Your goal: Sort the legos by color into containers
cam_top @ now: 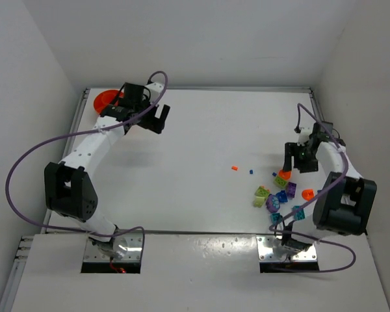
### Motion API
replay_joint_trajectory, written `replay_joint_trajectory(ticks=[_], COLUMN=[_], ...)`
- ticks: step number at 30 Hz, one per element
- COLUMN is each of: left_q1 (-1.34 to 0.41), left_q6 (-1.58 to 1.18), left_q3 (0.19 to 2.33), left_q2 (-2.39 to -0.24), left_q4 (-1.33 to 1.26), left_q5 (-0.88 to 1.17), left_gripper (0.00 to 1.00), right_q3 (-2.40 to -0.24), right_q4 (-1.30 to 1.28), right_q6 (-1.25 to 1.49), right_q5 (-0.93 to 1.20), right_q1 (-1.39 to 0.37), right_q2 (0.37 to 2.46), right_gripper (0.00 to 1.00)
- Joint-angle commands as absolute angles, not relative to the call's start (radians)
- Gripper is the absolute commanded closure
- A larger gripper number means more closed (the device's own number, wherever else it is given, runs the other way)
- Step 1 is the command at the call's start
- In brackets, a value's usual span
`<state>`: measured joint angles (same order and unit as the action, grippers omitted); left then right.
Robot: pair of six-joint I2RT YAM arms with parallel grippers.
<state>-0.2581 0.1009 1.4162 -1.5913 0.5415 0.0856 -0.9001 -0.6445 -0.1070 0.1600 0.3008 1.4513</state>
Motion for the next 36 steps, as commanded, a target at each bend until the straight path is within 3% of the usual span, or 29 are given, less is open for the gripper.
replay_joint_trajectory(ticks=[1,15,36], left_q1=[-0.268,-0.259,-0.259], left_q6=[0.088,0.057,0.038], left_q3=[1.448,1.396,1.447], left_q2=[-1.611,-1.62,-1.666], left_q4=[0.538,0.518,0.518], left_q5=[0.112,0.13,0.094], left_gripper=[0.0,0.0,0.0], right_q3=[-0.988,-1.104,-1.078], right_q4=[-0.73,-0.787,-0.718], right_q6=[-0.101,-0.13,-0.121], right_q5=[0.245,0.406,0.419], right_q1=[0.347,0.457,0.466], right_q2=[1.532,1.766,1.858], right_gripper=[0.33,0.57,0.68])
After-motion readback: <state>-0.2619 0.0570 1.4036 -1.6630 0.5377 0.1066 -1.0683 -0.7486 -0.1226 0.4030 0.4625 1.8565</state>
